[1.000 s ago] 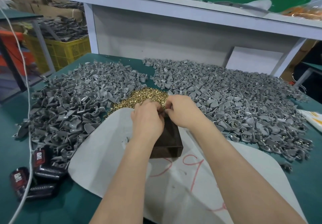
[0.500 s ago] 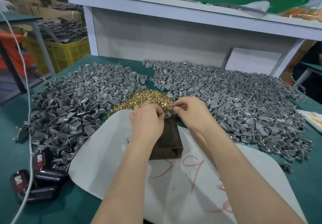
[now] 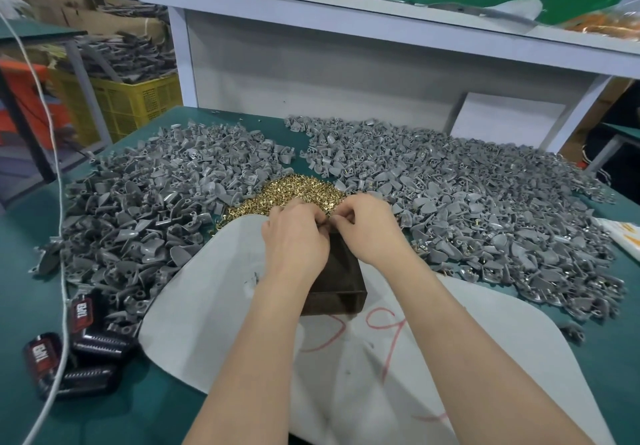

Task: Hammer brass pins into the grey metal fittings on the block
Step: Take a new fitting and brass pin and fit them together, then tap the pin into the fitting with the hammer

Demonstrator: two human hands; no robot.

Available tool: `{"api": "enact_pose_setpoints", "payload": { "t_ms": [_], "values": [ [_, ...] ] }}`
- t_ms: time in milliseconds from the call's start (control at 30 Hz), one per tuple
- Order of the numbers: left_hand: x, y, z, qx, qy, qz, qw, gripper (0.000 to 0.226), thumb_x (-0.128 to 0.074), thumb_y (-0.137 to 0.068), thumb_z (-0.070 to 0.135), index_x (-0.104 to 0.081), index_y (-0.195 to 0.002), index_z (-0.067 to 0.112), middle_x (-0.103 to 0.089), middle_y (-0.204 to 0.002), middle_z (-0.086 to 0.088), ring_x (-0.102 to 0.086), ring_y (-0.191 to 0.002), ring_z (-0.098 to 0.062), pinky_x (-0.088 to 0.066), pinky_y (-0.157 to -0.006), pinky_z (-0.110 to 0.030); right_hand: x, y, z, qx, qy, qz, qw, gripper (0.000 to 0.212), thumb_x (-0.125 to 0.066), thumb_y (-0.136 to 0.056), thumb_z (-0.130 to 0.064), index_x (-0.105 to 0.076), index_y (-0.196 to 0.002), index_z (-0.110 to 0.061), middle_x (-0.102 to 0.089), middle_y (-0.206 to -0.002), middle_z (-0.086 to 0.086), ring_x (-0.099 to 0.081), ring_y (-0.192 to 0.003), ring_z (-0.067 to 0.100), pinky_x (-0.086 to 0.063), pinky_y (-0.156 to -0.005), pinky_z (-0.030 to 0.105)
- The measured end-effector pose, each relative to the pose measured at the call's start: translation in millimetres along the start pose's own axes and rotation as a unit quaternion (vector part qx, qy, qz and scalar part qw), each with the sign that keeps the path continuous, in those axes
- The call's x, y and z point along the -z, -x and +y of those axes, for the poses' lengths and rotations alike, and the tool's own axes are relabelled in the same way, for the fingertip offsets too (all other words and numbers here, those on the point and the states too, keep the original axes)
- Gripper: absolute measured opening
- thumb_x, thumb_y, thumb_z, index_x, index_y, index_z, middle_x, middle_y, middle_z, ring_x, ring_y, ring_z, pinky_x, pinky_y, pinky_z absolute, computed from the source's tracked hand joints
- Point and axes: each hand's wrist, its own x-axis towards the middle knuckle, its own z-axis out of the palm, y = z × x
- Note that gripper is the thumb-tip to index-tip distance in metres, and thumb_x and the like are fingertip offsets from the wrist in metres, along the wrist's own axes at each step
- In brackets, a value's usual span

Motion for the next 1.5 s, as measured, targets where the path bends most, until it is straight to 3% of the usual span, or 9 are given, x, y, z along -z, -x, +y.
{"api": "enact_pose_setpoints", "payload": {
  "t_ms": [433, 567, 767, 867, 1000, 1267, 1367, 1433, 1500],
  "values": [
    [0.7, 1.2, 1.5, 0.004, 0.002, 0.008, 1.000, 0.014, -0.056, -0.093, 0.020, -0.070, -0.095, 0.019, -0.060, -0.107, -0.001, -0.049, -0.105, -0.026, -0.038, -0.082, -0.036, -12.9, 6.6, 1.6, 0.002, -0.024, 0.038, 0.999, 0.009, -0.054, -0.092, -0.017, -0.057, -0.085, -0.013, -0.054, -0.098, 0.006, -0.053, -0.092, 0.023, -0.041, -0.082, 0.034],
    [1.0, 2.7, 1.0, 0.002, 0.014, 0.000, 1.000, 0.011, -0.058, -0.092, 0.022, -0.069, -0.093, 0.021, -0.058, -0.103, 0.003, -0.047, -0.106, -0.025, -0.037, -0.083, -0.035, 1.8, 7.0, 19.6, -0.033, -0.054, 0.036, 0.997, 0.019, -0.054, -0.094, -0.027, -0.064, -0.105, -0.016, -0.060, -0.103, -0.001, -0.055, -0.094, 0.014, -0.042, -0.085, 0.026],
    [0.8, 2.4, 1.8, 0.007, 0.016, -0.012, 1.000, 0.010, -0.058, -0.093, 0.020, -0.064, -0.087, 0.024, -0.057, -0.104, 0.003, -0.047, -0.105, -0.023, -0.037, -0.083, -0.035, 3.1, 20.5, 46.1, -0.152, 0.185, -0.098, 0.966, 0.026, -0.054, -0.092, -0.036, -0.052, -0.097, -0.010, -0.063, -0.098, 0.008, -0.061, -0.091, 0.029, -0.052, -0.082, 0.042],
    [1.7, 2.0, 1.1, 0.007, 0.019, -0.017, 1.000, 0.011, -0.057, -0.092, 0.019, -0.065, -0.086, 0.024, -0.055, -0.100, 0.005, -0.049, -0.105, -0.024, -0.041, -0.084, -0.036, 7.8, 17.4, 44.3, -0.132, 0.160, -0.065, 0.976, 0.020, -0.050, -0.095, -0.027, -0.052, -0.103, -0.008, -0.059, -0.103, 0.014, -0.058, -0.093, 0.031, -0.049, -0.078, 0.040],
    [1.9, 1.0, 0.5, 0.011, 0.021, -0.020, 1.000, 0.009, -0.058, -0.091, 0.020, -0.063, -0.085, 0.025, -0.049, -0.094, 0.007, -0.050, -0.104, -0.024, -0.041, -0.084, -0.036, 34.3, 15.3, 44.6, -0.172, -0.033, -0.030, 0.984, 0.022, -0.050, -0.093, -0.016, -0.038, -0.108, -0.005, -0.057, -0.099, 0.014, -0.064, -0.074, 0.026, -0.051, -0.056, 0.036],
    [-0.2, 0.9, -0.2, 0.021, 0.041, -0.016, 0.999, 0.010, -0.061, -0.087, 0.021, -0.070, -0.087, 0.022, -0.065, -0.102, 0.001, -0.055, -0.102, -0.026, -0.046, -0.085, -0.039, 57.8, 38.7, 17.9, 0.047, -0.053, 0.166, 0.984, 0.032, -0.046, -0.097, -0.031, -0.048, -0.129, -0.035, -0.059, -0.077, -0.015, -0.051, -0.055, -0.001, -0.043, -0.049, 0.020],
    [0.8, 0.2, -0.2, 0.031, 0.037, -0.017, 0.999, 0.010, -0.062, -0.087, 0.021, -0.072, -0.087, 0.024, -0.067, -0.102, 0.002, -0.056, -0.102, -0.024, -0.047, -0.087, -0.041, 39.0, 49.1, 14.0, 0.092, 0.067, 0.067, 0.991, 0.034, -0.044, -0.099, -0.024, -0.051, -0.133, -0.027, -0.068, -0.107, -0.002, -0.066, -0.082, 0.024, -0.053, -0.070, 0.033],
    [1.0, 0.4, -0.1, 0.032, 0.038, -0.011, 0.999, 0.010, -0.063, -0.087, 0.020, -0.072, -0.085, 0.024, -0.067, -0.101, 0.002, -0.056, -0.103, -0.024, -0.047, -0.088, -0.042, 40.9, 48.0, 16.9, 0.063, 0.036, 0.053, 0.996, 0.037, -0.045, -0.099, -0.028, -0.048, -0.136, -0.031, -0.067, -0.115, -0.003, -0.064, -0.078, 0.011, -0.048, -0.071, 0.024],
    [0.9, 0.6, 0.6, 0.029, 0.038, -0.005, 0.999, 0.012, -0.063, -0.086, 0.018, -0.072, -0.080, 0.023, -0.068, -0.096, 0.002, -0.057, -0.101, -0.025, -0.047, -0.086, -0.041, 50.1, 44.4, 20.4, 0.061, -0.033, 0.137, 0.988, 0.038, -0.046, -0.098, -0.031, -0.048, -0.136, -0.032, -0.069, -0.111, -0.005, -0.050, -0.057, -0.008, -0.045, -0.062, 0.017]
  ]
}}
